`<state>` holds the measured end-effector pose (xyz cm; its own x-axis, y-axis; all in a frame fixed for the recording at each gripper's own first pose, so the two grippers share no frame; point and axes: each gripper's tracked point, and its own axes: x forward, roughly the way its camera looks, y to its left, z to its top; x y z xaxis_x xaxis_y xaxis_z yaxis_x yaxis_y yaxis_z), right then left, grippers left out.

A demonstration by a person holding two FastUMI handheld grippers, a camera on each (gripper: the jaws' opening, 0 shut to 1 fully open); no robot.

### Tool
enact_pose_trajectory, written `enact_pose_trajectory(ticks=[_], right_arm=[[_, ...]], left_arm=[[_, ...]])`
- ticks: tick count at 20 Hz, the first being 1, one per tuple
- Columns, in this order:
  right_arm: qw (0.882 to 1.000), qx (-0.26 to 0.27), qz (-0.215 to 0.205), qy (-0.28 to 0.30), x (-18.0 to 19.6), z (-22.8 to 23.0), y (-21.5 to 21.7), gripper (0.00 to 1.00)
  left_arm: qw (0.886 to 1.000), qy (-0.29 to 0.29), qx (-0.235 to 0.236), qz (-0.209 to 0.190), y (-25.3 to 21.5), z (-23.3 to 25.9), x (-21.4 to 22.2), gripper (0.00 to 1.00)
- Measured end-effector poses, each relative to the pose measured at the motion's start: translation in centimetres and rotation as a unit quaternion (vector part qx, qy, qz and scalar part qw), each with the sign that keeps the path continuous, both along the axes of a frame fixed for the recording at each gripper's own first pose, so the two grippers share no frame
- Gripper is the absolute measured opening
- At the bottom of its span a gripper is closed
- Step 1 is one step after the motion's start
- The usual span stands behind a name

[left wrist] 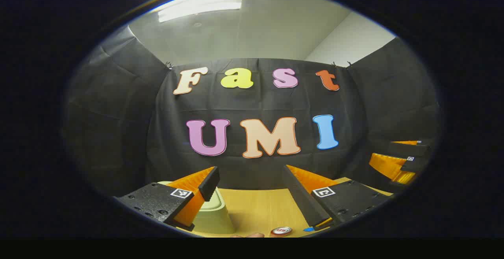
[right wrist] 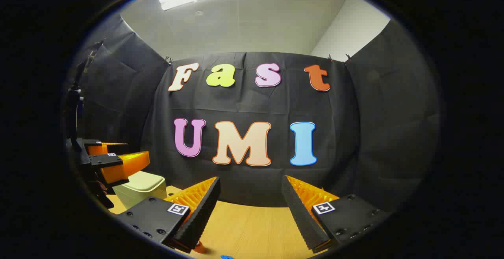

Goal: Press the lid of the desktop garbage bin to open it, pick up the crumpled paper on the desktop and throw it into the bin, then pick up the pop can on the desktop and drop it into the bin, and finally close the garbage bin lid.

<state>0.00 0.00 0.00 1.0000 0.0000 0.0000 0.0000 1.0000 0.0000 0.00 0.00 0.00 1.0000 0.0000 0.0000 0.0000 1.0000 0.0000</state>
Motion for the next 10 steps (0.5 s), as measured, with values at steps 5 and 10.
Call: enact_pose_trajectory(ticks=[5, 10], right_arm=[[1.0, 0.013, 0.002, 0.001, 0.24, -0.27, -0.04, 0.98], [1.0, 0.01, -0.003, 0.004, 0.57, -0.34, -0.59, 0.98]], left_arm=[[1.0, -0.001, 0.001, 0.004, 0.03, -0.09, -0.21, 0.96], [1.0, 0.005, -0.002, 0.009, 0.34, -0.63, -0.4, 0.95]])
